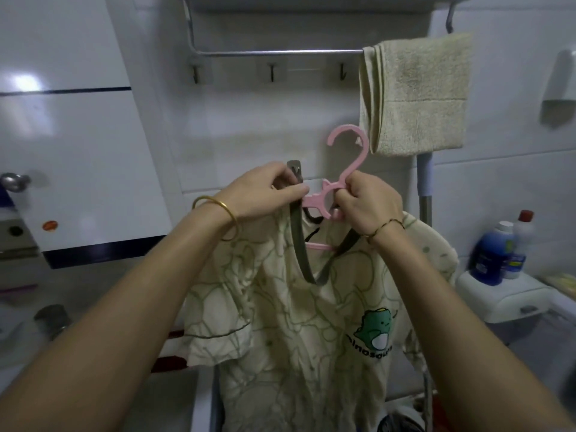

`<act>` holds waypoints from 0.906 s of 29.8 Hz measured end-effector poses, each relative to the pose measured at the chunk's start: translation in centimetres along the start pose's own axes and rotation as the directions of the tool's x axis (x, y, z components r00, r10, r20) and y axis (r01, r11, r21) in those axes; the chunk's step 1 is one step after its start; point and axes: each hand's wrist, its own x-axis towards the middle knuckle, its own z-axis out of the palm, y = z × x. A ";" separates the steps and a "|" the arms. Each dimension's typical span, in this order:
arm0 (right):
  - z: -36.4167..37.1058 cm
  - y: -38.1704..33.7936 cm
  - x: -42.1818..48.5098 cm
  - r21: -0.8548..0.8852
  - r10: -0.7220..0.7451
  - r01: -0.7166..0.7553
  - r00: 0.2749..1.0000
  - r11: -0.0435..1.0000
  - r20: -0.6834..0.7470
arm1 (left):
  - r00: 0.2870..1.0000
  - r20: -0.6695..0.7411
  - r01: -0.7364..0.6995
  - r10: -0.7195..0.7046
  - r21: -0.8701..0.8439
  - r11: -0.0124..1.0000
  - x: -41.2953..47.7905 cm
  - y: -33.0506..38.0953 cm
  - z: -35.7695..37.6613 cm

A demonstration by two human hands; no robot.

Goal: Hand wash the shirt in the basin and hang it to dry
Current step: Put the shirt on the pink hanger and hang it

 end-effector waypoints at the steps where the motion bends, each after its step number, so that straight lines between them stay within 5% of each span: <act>1: -0.1 0.2 -0.1 0.012 0.019 -0.019 1.000 1.000 -0.004 | 0.999 0.046 -0.005 0.005 0.001 1.000 -0.3 -0.2 -0.2; 5: -0.3 0.1 0.3 0.029 -0.011 0.010 0.999 1.000 0.035 | 0.993 0.080 -0.101 0.084 0.241 0.965 -0.5 -0.6 0.4; 10: -2.4 3.4 0.6 0.284 -0.077 0.035 0.987 0.958 0.141 | 0.971 -0.215 -0.043 0.102 0.262 0.964 -0.7 -2.1 -0.9; 15: -2.7 6.2 -0.5 0.364 -0.111 -0.015 0.941 0.931 0.321 | 0.979 -0.202 0.013 0.016 0.143 0.990 -1.5 -3.9 -0.2; 20: -2.3 7.8 0.4 0.143 0.050 -0.084 0.974 0.986 0.222 | 0.975 -0.223 0.001 0.005 0.025 1.000 -1.6 -4.9 -0.4; 27: -2.7 5.4 1.2 -0.056 -0.118 0.119 0.993 0.991 0.023 | 0.972 -0.233 -0.020 -0.005 -0.103 0.994 -1.2 -4.2 -1.3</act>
